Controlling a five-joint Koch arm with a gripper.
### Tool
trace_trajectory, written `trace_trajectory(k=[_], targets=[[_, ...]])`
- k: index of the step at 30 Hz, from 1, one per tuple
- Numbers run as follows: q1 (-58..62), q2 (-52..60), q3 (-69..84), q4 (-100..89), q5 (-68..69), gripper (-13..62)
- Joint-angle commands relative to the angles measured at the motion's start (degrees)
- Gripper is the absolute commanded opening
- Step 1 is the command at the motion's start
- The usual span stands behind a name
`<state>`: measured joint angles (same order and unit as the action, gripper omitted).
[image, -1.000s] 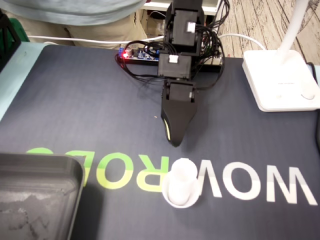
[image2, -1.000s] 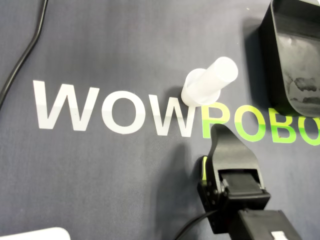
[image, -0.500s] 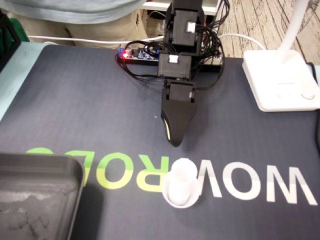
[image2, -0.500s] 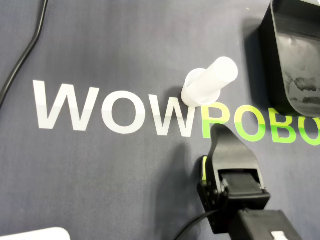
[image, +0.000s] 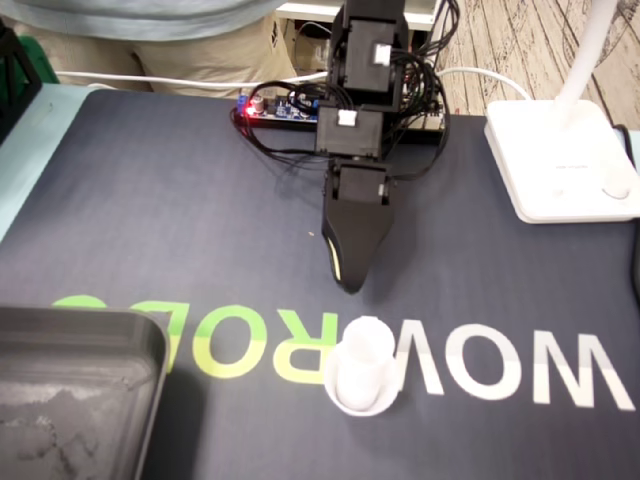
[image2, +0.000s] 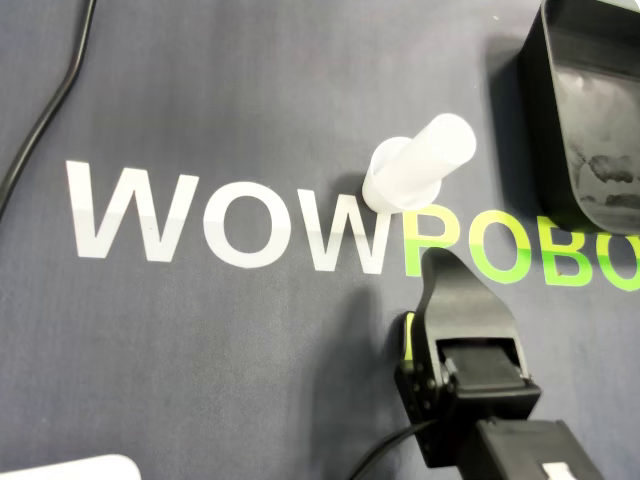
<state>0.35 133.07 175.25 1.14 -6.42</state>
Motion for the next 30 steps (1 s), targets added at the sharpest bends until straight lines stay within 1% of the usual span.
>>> trace_trajectory(k=[1, 22, 30], targets=[[-0.3, 4.4, 2.5, -0.9, 0.3, 33.8], [0.3, 4.4, 2.5, -2.1, 0.4, 33.7], [0.5, 4.5, -1.0, -2.2, 0.4, 33.7]])
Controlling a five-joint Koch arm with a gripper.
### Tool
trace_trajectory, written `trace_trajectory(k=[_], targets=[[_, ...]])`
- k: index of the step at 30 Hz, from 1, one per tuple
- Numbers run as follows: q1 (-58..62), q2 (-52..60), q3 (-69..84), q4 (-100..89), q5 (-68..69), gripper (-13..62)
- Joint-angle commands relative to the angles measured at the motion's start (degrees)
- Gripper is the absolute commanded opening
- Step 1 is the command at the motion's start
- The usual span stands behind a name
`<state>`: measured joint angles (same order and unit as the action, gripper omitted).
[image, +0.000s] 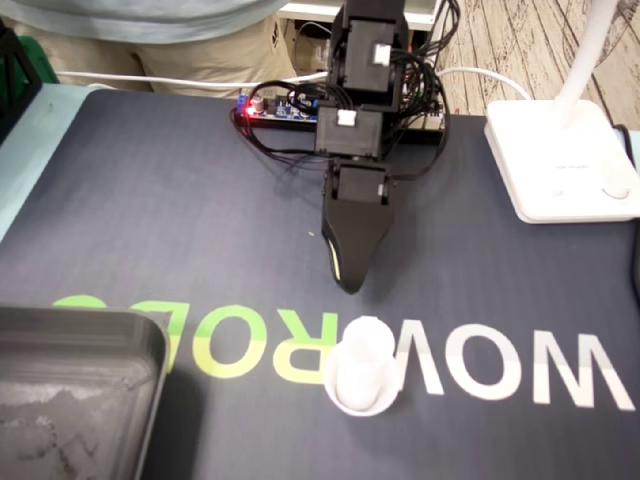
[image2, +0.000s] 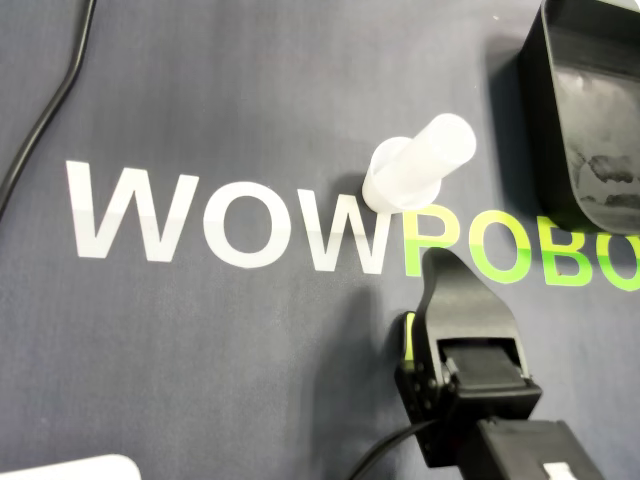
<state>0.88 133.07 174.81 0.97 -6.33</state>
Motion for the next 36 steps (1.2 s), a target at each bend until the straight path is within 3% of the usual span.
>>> trace_trajectory(k=[1, 21, 31, 36], targets=[[0.0, 4.5, -1.1, -2.0, 0.3, 33.7], [0.3, 4.5, -12.4, -2.8, -2.4, 33.7], [0.5, 4.6, -11.6, -13.6, -25.0, 33.6], [1.3, 4.1, -11.6, -19.6, -44.9, 33.6]])
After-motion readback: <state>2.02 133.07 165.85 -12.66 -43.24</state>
